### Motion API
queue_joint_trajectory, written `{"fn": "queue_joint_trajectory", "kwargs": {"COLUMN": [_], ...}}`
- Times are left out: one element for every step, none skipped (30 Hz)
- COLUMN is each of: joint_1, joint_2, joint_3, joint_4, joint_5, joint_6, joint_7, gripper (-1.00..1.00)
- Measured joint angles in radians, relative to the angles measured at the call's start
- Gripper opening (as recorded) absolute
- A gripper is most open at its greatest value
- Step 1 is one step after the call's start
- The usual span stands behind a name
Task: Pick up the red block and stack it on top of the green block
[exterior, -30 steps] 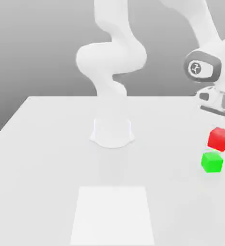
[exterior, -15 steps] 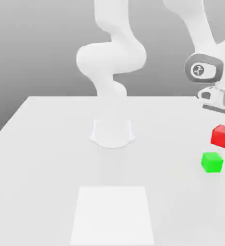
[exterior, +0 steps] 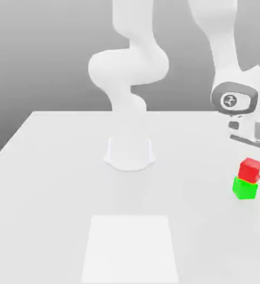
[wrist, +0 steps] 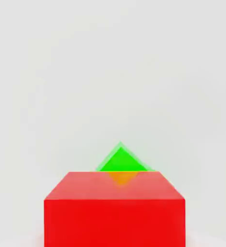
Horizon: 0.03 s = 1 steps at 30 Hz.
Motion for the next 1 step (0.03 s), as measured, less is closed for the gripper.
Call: {"fn": "queue_joint_trajectory", "kwargs": {"joint_1": [0.000], "joint_2": [0.000], "joint_3": [0.000], "joint_4": [0.000], "joint_5": [0.000], "joint_6": [0.000], "joint_7": [0.000], "gripper": [1.00]}}
